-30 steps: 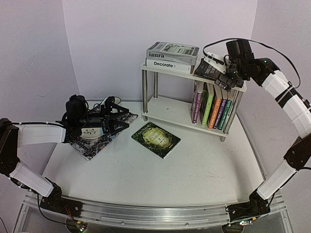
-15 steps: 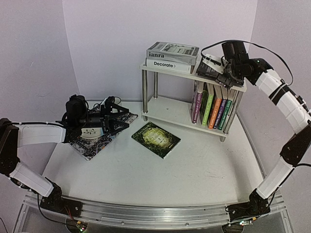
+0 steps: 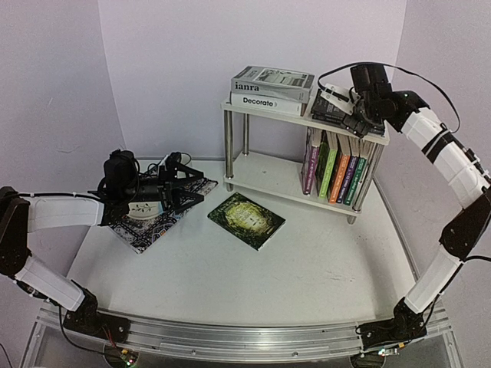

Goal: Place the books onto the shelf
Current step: Adjust the book at the book pile on the shelf.

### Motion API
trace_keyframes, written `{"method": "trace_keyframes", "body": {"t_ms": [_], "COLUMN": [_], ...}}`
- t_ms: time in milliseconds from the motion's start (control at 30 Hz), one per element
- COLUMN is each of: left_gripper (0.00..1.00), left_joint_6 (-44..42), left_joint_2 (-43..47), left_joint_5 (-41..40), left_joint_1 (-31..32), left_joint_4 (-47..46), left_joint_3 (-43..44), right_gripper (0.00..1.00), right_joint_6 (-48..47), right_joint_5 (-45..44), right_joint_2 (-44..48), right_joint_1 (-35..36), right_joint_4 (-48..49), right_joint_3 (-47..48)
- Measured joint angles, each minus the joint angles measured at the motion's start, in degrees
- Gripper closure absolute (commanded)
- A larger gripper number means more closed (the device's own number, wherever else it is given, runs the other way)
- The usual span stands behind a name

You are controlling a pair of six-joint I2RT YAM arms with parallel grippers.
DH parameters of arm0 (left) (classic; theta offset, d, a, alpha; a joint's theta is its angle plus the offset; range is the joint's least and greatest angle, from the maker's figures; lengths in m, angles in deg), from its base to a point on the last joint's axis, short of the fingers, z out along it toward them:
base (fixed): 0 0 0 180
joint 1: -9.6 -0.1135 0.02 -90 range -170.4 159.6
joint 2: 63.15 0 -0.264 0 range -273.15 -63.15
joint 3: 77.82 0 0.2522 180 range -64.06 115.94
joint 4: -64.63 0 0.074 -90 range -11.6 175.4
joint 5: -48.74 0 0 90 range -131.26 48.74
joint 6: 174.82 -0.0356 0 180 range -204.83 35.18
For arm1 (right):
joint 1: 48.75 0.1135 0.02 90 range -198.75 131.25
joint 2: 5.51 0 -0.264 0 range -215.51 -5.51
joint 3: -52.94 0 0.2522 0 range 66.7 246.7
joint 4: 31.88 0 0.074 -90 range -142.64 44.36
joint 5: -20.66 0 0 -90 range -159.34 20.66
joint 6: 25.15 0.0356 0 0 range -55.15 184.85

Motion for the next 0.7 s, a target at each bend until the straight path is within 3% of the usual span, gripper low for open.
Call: {"method": "trace_keyframes", "body": {"t_ms": [400, 567, 700], "left_gripper": [0.10, 0.10, 0.10], "left_joint_6": [0.00, 0.00, 0.00], "left_joint_2": [0.00, 0.00, 0.00], "left_joint_5": [0.00, 0.00, 0.00], "left_joint_1": [0.00, 0.00, 0.00], "left_joint_4": [-0.02, -0.02, -0.01], "left_joint_3": [0.00, 0.00, 0.00], "right_gripper": [0.18, 0.05, 0.02], "right_joint_6": [-0.04, -0.12, 0.81], "right_joint_5": [1.47, 1.74, 2.64], "right_joint_2": [-0.48, -0.48, -0.48], "right_joint_1": [-1.53, -2.09, -2.34], "right_joint_4": [0.30, 0.64, 0.87], "right_joint_3": [0.00, 0.00, 0.08]}}
